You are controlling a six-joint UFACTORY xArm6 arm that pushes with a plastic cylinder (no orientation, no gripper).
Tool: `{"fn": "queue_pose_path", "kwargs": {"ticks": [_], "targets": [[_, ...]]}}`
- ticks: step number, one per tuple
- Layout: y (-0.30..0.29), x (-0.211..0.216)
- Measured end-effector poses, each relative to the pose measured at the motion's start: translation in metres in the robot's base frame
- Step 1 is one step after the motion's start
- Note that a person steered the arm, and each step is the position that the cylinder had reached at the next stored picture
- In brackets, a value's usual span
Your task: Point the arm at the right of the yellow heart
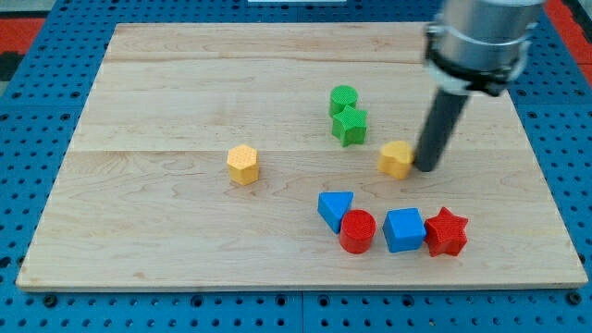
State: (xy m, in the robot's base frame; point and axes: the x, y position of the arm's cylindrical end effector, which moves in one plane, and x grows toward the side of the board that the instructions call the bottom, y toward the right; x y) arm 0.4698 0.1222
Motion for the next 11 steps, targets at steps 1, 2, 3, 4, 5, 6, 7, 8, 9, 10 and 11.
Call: {"fn": "queue_pose_path", "kwargs": {"ticks": [1, 2, 3, 4, 5, 6, 7, 8, 9, 10, 11], "targets": [[-0.018, -0.011], [-0.038, -0.016], [-0.118, 0.007], [-0.119, 0.007], [-0.095, 0.007], [-0.095, 0.007], [-0.067, 0.001], [-0.061, 0.014], [-0.076, 0.029], [-0.151, 0.029], [-0.177, 0.024]]}}
